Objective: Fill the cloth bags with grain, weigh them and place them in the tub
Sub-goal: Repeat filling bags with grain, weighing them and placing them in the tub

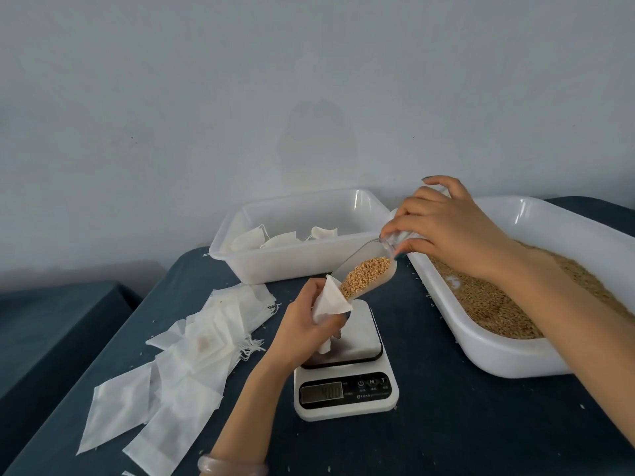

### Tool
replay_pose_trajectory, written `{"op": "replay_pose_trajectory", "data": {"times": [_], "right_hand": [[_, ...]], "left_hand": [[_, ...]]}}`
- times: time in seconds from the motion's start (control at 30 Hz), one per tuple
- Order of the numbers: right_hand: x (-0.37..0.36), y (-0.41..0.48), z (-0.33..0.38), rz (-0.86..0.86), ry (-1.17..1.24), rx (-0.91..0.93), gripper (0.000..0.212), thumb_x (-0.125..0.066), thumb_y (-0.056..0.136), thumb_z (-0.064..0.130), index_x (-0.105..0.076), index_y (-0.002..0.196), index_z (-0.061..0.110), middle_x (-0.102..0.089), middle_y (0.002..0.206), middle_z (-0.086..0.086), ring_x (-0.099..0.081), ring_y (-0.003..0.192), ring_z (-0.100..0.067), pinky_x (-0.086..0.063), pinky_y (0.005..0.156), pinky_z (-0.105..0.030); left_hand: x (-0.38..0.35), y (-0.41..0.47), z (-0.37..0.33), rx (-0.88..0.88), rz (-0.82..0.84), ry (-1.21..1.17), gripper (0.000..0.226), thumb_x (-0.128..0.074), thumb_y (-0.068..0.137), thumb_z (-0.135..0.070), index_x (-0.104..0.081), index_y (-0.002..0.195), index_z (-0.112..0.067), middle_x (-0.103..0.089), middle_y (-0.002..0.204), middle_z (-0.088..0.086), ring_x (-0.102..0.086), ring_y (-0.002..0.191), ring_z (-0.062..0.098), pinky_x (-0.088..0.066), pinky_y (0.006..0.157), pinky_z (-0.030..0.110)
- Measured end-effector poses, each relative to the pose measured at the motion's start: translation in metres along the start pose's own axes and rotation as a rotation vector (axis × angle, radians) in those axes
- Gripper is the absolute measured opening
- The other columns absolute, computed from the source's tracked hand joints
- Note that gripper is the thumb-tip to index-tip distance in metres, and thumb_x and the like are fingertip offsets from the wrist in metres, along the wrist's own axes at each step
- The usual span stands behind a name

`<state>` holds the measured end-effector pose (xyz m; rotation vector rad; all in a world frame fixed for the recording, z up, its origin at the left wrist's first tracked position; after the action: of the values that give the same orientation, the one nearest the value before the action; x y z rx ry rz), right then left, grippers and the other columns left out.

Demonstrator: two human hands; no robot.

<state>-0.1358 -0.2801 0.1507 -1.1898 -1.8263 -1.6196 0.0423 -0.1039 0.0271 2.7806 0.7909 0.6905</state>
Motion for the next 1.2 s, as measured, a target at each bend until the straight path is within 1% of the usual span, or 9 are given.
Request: {"op": "replay_pose_trajectory", "data": {"times": [0.13,0.3,0.47,0.77,0.87,0.97,1.03,1.1,1.2], "right_hand": [[0.005,0.005,0.000,-0.023,-0.019,0.030,0.029,-0.073,0.078,0.042,-0.074,0.106,0.033,-0.066,0.094,0.009,-0.060,0.100,-0.020,-0.023,0.109,-0.043],[0.008,0.008,-0.001,-0.042,-0.035,0.047,0.029,-0.072,0.079,0.043,-0.073,0.107,0.033,-0.066,0.095,0.008,-0.060,0.100,-0.020,-0.022,0.109,-0.044],[0.011,0.008,-0.004,-0.057,-0.055,0.043,0.029,-0.072,0.079,0.042,-0.074,0.107,0.032,-0.067,0.095,0.007,-0.060,0.100,-0.022,-0.024,0.109,-0.045],[0.015,0.006,-0.005,-0.082,-0.056,0.025,0.029,-0.071,0.081,0.040,-0.074,0.108,0.031,-0.068,0.096,0.005,-0.060,0.101,-0.024,-0.026,0.108,-0.048],[0.015,0.006,-0.006,-0.085,-0.054,0.033,0.029,-0.068,0.080,0.042,-0.075,0.106,0.030,-0.068,0.094,0.005,-0.061,0.100,-0.024,-0.028,0.107,-0.048],[0.012,0.003,-0.009,-0.065,-0.045,0.009,0.035,-0.057,0.081,0.050,-0.074,0.106,0.032,-0.067,0.094,0.007,-0.060,0.100,-0.022,-0.028,0.106,-0.046],[0.005,-0.001,-0.014,-0.040,0.011,-0.048,0.040,-0.049,0.082,0.057,-0.072,0.106,0.034,-0.063,0.094,0.012,-0.058,0.102,-0.020,-0.026,0.105,-0.042],[-0.003,-0.006,-0.019,-0.009,0.146,-0.145,0.036,-0.047,0.081,0.059,-0.068,0.104,0.039,-0.058,0.094,0.018,-0.055,0.103,-0.017,-0.024,0.102,-0.038],[-0.017,-0.015,-0.022,0.051,0.349,-0.284,0.020,-0.053,0.083,0.054,-0.059,0.101,0.049,-0.063,0.097,0.020,-0.056,0.099,-0.014,-0.037,0.097,-0.040]], "left_hand": [[0.000,0.000,0.000,0.002,0.009,-0.032,0.042,-0.071,0.076,-0.044,-0.050,0.112,-0.037,-0.066,0.093,-0.014,-0.068,0.067,0.013,-0.055,0.062,0.026],[0.000,0.001,0.001,-0.007,0.006,-0.069,0.036,-0.071,0.081,-0.034,-0.051,0.112,-0.032,-0.067,0.092,-0.010,-0.065,0.065,0.013,-0.055,0.064,0.028],[0.000,0.001,0.000,-0.007,0.004,-0.093,0.037,-0.069,0.080,-0.035,-0.051,0.112,-0.031,-0.067,0.093,-0.008,-0.063,0.064,0.011,-0.056,0.065,0.027],[0.001,0.000,-0.002,0.007,-0.009,-0.115,0.031,-0.069,0.087,-0.025,-0.051,0.112,-0.029,-0.068,0.097,0.001,-0.062,0.066,0.008,-0.053,0.063,0.024],[0.001,0.000,-0.003,0.014,-0.017,-0.097,0.030,-0.068,0.091,-0.019,-0.050,0.112,-0.031,-0.067,0.094,-0.007,-0.062,0.066,0.006,-0.054,0.063,0.022],[0.001,-0.001,-0.006,0.015,-0.020,-0.099,0.028,-0.067,0.092,-0.018,-0.050,0.111,-0.030,-0.067,0.090,-0.009,-0.062,0.065,0.005,-0.054,0.063,0.021],[0.002,-0.002,-0.009,0.019,-0.023,-0.117,0.026,-0.066,0.093,-0.017,-0.051,0.111,-0.029,-0.067,0.087,-0.011,-0.061,0.065,0.004,-0.054,0.063,0.020],[0.002,-0.003,-0.012,0.013,-0.031,-0.156,0.024,-0.064,0.094,-0.014,-0.053,0.112,-0.026,-0.068,0.083,-0.010,-0.060,0.063,0.005,-0.053,0.063,0.020],[0.003,-0.005,-0.016,-0.011,-0.024,-0.196,0.017,-0.060,0.097,-0.020,-0.055,0.112,-0.015,-0.067,0.079,-0.007,-0.058,0.062,0.011,-0.052,0.065,0.023]]}}
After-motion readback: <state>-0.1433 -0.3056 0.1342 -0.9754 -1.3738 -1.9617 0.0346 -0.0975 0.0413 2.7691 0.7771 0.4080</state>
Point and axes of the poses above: each hand's wrist, its own y-axis towards the middle knuckle, its own x-axis out of the back of the hand, z = x × y, the point moved 1 cm from there along y, towards the middle knuckle
